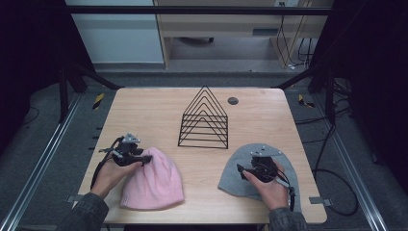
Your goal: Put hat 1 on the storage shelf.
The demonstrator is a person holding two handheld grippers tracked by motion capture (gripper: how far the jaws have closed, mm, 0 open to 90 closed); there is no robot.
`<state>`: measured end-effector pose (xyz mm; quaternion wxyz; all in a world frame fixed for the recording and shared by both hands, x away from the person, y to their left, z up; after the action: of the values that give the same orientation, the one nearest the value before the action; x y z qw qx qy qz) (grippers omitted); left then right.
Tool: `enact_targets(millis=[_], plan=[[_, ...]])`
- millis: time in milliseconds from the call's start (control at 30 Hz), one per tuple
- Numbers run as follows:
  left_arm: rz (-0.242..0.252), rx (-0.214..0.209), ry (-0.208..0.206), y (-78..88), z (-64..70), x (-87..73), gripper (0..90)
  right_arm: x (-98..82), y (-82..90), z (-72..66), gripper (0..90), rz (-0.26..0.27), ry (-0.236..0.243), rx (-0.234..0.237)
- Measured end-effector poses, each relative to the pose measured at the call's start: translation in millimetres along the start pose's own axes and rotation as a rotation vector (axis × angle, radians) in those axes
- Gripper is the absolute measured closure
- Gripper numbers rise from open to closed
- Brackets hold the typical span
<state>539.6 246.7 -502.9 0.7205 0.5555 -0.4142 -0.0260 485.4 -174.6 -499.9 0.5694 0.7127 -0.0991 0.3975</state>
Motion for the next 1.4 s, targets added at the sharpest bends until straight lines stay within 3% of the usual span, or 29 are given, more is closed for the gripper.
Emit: enact_targets(millis=[100,200,400,500,567,667,767,867,967,1067,1167,1300,1400], plan=[[-0.015,-0.001,0.002,-4.9,2.4,0.4,51.2,-0.2,-0.1,0.0,29.9,-0.002,-0.006,0.0],[-0.03,0.006,-0.013,-4.1,6.3,1.7,58.2,0.5,2.7,1.5,29.9,0.014,-0.01,-0.005],[-0.041,-0.01,-0.003,-5.1,10.3,4.1,72.5,4.1,6.3,0.4,29.7,0.042,-0.014,0.011],[-0.033,0.004,-0.033,-1.6,12.2,5.4,76.6,5.9,8.7,-0.6,29.3,0.061,-0.014,0.018],[0.013,0.016,-0.048,5.4,14.6,6.2,77.3,7.1,10.4,0.3,29.6,0.075,-0.023,0.014],[0.067,0.008,-0.045,14.4,18.9,6.7,77.8,13.5,17.3,2.0,28.7,0.149,-0.038,-0.01],[0.135,0.005,-0.085,29.0,29.1,12.0,78.2,16.5,22.4,2.4,28.3,0.192,-0.044,-0.025],[0.197,-0.016,-0.119,46.0,42.3,15.3,78.4,16.8,26.0,0.6,28.2,0.211,-0.021,-0.044],[0.223,0.009,-0.198,63.6,55.7,19.3,78.4,17.6,28.0,-1.8,27.9,0.226,-0.019,-0.052],[0.244,0.014,-0.249,78.3,65.0,22.4,78.4,22.0,31.2,-5.3,27.6,0.248,0.0,-0.054],[0.276,0.023,-0.273,87.5,72.6,28.2,78.5,24.0,30.9,-9.4,28.0,0.251,0.011,-0.056],[0.329,0.064,-0.303,96.2,79.5,38.7,78.4,26.7,34.3,-16.9,28.9,0.264,0.046,-0.064],[0.361,0.059,-0.285,98.3,80.8,46.3,78.4,25.6,33.3,-21.3,30.3,0.259,0.066,-0.063]])
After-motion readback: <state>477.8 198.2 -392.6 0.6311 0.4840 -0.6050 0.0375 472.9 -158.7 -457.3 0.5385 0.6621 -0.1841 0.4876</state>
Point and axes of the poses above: each handheld gripper's, and its own axes: y roughly backward along the jaws, x roughly out of its top, z roughly to its right, the point moved 4 cm from there along -y, roughly forward along the jaws, and after that the axes turned 5 degrees about -z, right-handed, at the moved point
